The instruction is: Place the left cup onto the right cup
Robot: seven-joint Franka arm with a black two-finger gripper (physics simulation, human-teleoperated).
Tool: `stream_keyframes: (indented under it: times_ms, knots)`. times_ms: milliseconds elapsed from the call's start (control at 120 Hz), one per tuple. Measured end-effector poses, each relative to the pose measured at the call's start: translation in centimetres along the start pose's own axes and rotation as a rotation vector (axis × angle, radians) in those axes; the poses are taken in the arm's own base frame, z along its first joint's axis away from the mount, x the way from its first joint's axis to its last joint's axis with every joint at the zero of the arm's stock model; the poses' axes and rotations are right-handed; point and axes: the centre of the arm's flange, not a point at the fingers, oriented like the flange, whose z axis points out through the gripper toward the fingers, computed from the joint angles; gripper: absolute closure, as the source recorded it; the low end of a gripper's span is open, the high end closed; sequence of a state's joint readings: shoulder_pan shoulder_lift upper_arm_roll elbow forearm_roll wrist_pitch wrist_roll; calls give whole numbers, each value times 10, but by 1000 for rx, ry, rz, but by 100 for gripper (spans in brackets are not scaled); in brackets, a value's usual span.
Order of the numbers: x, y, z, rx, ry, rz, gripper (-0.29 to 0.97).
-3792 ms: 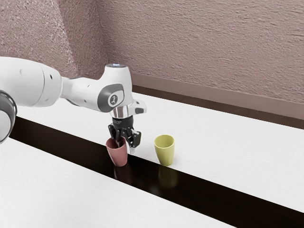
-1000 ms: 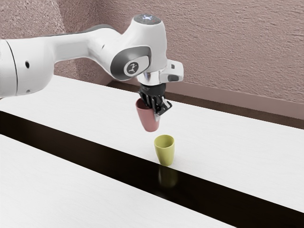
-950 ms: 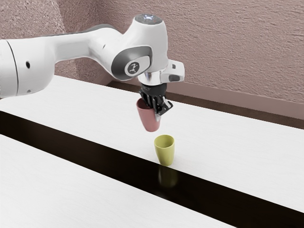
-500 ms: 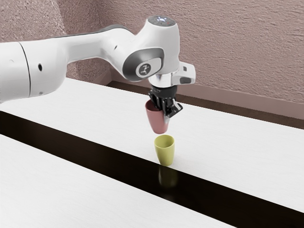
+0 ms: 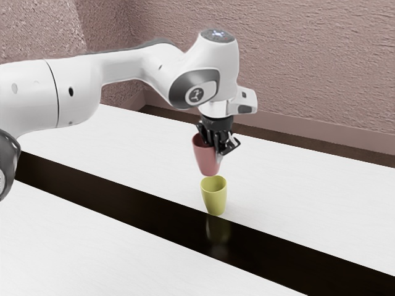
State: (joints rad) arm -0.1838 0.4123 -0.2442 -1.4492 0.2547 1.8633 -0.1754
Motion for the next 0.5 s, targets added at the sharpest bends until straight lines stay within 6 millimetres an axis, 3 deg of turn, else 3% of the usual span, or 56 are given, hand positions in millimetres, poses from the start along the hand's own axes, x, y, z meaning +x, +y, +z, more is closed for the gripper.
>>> stream_keyframes:
  times_ms: [500]
  knots:
    - [10, -3, 23, -9, -24, -11, 78]
